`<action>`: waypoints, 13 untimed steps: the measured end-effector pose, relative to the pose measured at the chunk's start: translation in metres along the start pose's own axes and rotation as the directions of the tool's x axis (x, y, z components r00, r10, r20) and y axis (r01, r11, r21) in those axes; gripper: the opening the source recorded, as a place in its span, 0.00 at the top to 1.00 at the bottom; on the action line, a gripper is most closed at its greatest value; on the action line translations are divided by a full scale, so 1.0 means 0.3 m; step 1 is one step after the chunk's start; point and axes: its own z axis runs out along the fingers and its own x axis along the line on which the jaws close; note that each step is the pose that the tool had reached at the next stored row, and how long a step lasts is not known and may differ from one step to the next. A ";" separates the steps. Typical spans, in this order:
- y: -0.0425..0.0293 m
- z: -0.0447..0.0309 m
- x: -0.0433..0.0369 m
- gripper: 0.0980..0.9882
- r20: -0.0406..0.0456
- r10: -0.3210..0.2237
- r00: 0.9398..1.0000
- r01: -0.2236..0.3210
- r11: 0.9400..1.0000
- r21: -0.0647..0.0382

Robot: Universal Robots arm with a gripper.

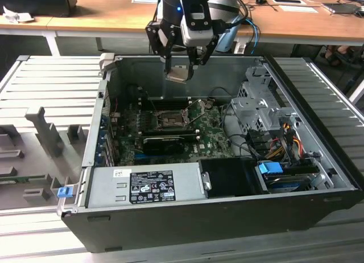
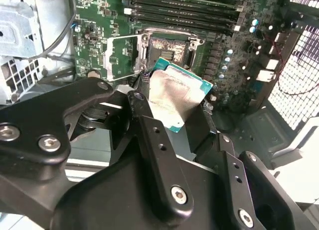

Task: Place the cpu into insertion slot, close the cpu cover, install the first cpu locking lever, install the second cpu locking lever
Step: 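Place the cpu into insertion slot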

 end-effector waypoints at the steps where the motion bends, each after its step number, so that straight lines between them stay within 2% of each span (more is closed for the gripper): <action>1: 0.000 0.000 0.000 0.52 0.001 0.009 1.000 -0.009 1.000 0.000; 13: 0.000 0.008 0.000 0.52 0.001 0.052 0.999 -0.052 0.999 0.000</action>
